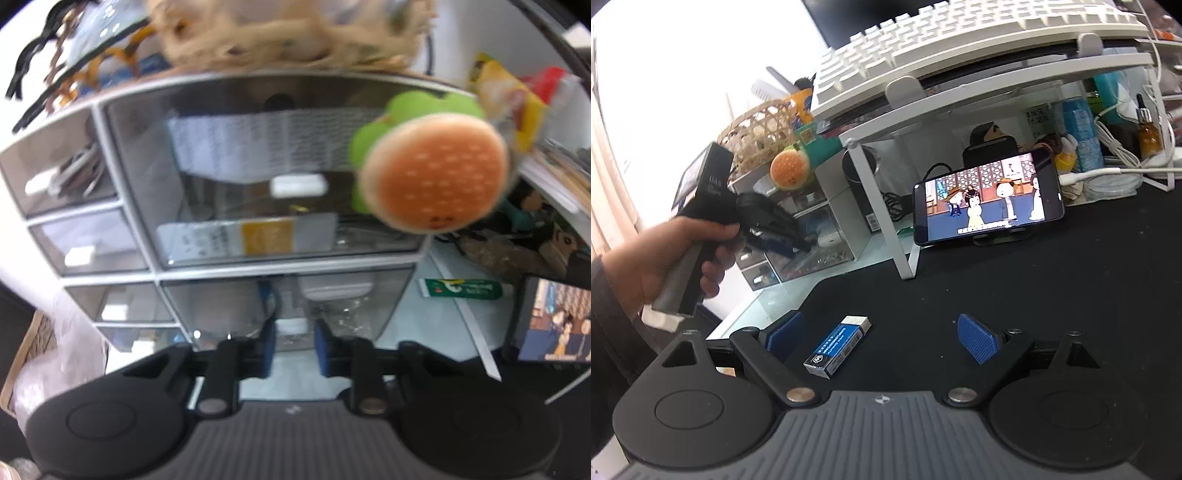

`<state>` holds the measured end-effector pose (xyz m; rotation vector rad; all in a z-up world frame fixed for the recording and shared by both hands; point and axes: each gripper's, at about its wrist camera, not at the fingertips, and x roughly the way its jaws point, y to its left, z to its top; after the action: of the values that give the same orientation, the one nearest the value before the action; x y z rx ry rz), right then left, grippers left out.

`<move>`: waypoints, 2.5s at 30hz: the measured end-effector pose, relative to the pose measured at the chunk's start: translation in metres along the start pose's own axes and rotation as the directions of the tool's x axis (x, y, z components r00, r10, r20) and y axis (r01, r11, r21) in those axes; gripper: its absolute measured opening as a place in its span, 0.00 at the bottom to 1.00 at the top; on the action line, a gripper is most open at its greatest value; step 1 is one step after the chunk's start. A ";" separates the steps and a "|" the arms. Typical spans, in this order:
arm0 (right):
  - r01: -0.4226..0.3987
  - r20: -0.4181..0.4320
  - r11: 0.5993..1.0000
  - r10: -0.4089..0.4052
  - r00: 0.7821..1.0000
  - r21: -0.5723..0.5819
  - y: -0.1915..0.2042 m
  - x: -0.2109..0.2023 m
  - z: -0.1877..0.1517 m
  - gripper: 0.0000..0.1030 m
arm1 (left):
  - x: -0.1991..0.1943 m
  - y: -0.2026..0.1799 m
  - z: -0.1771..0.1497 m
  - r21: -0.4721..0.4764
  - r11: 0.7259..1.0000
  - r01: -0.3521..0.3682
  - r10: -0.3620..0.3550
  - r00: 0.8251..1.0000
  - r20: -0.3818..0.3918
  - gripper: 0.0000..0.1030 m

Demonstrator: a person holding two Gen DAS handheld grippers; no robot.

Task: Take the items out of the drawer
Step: 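Close the left gripper on the clear drawer's white handle, then pull the clear drawer out of the unit with the left gripper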

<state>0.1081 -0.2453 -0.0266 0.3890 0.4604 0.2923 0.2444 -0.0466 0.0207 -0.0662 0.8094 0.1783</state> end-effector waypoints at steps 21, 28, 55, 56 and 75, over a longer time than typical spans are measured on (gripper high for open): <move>-0.011 -0.013 1.000 0.012 1.000 0.020 -0.003 0.000 0.000 0.91 | 0.001 -0.025 -0.012 0.032 0.999 -0.019 0.018 0.999 0.029 0.18; -0.009 -0.021 1.000 0.009 1.000 0.011 0.000 0.001 0.000 0.91 | -0.001 -0.036 -0.018 0.043 0.999 -0.017 0.016 0.999 0.035 0.17; -0.025 -0.042 1.000 0.025 0.999 0.008 0.003 -0.001 -0.004 0.91 | -0.012 0.012 -0.007 -0.032 0.999 -0.021 0.023 0.998 0.063 0.28; -0.025 -0.043 1.000 0.025 0.999 0.006 0.003 -0.001 -0.004 0.91 | -0.010 0.011 -0.006 -0.037 0.999 -0.028 0.031 0.997 0.064 0.28; -0.035 -0.059 0.999 0.034 0.998 -0.012 0.007 -0.002 -0.004 0.91 | 0.006 -0.003 -0.013 -0.042 0.999 -0.009 0.011 0.998 0.057 0.17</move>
<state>0.1029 -0.2388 -0.0261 0.3768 0.5101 0.3409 0.2393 -0.0502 0.0075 -0.0959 0.7490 0.2054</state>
